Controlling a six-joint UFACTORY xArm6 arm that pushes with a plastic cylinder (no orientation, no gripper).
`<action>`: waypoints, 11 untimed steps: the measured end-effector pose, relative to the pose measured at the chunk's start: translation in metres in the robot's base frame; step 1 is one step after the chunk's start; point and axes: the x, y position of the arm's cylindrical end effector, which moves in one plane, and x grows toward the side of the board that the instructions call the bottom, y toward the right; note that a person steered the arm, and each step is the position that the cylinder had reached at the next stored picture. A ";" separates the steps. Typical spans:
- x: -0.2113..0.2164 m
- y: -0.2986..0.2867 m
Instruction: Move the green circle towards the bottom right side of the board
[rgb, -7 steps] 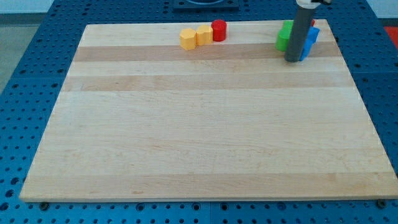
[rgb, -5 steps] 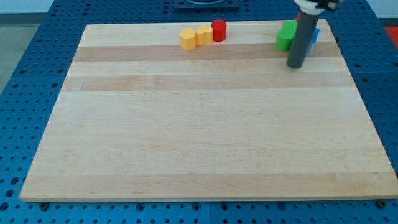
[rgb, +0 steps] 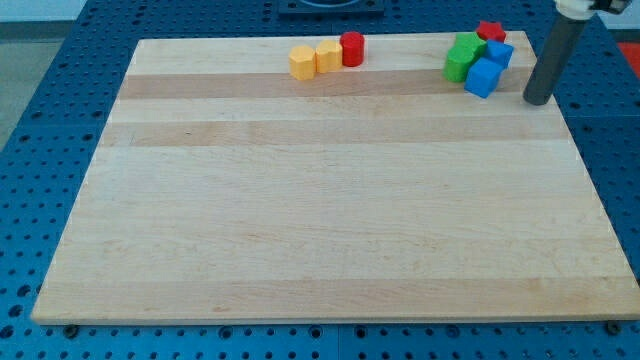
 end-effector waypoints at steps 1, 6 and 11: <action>-0.020 0.010; -0.137 -0.005; -0.089 -0.077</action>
